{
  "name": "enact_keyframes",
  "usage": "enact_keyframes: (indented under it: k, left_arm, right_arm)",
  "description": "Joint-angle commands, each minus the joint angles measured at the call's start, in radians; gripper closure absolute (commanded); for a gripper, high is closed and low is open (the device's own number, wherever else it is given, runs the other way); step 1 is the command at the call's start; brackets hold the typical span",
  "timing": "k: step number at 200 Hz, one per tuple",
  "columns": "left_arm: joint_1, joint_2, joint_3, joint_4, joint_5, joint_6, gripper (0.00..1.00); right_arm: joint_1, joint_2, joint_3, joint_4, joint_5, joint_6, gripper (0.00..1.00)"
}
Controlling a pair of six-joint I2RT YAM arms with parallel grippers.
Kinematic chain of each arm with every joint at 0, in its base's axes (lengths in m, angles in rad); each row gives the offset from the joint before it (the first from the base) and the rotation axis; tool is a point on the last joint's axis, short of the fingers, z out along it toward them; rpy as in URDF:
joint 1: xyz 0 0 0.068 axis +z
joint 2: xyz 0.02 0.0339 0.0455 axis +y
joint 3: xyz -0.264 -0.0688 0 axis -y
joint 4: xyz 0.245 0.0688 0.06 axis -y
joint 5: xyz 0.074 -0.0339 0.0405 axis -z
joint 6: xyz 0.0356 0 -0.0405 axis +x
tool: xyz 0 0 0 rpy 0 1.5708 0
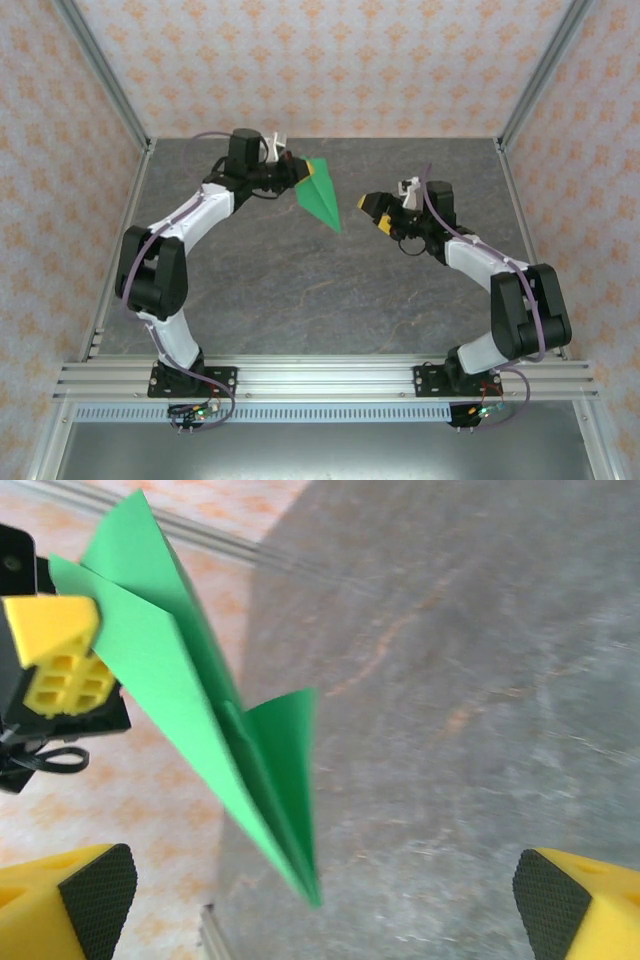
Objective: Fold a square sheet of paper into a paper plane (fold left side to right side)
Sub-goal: Turn over the paper at the center of the table.
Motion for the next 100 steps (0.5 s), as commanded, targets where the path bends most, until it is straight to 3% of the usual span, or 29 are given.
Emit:
enact_keyframes:
  k: [1,44,74,100]
  left_arm:
    - [-0.001,-0.053,0.059,-0.031,0.057,-0.013,0.99]
    - [-0.001,-0.086,0.112,0.018,0.158,-0.068,0.99]
    - [-0.003,-0.111,0.117,0.023,0.2,-0.07,0.99]
    - [-0.007,-0.123,0.112,0.034,0.246,-0.073,0.99]
  right_arm:
    - [0.001,-0.037,0.003,0.223,-0.151,0.066,0.0]
    - [0.008,-0.026,0.004,0.435,-0.18,0.185,0.0]
    - [0.061,0.014,0.035,0.523,-0.18,0.233,0.0]
    - [0.094,0.071,0.052,0.699,-0.158,0.338,0.0]
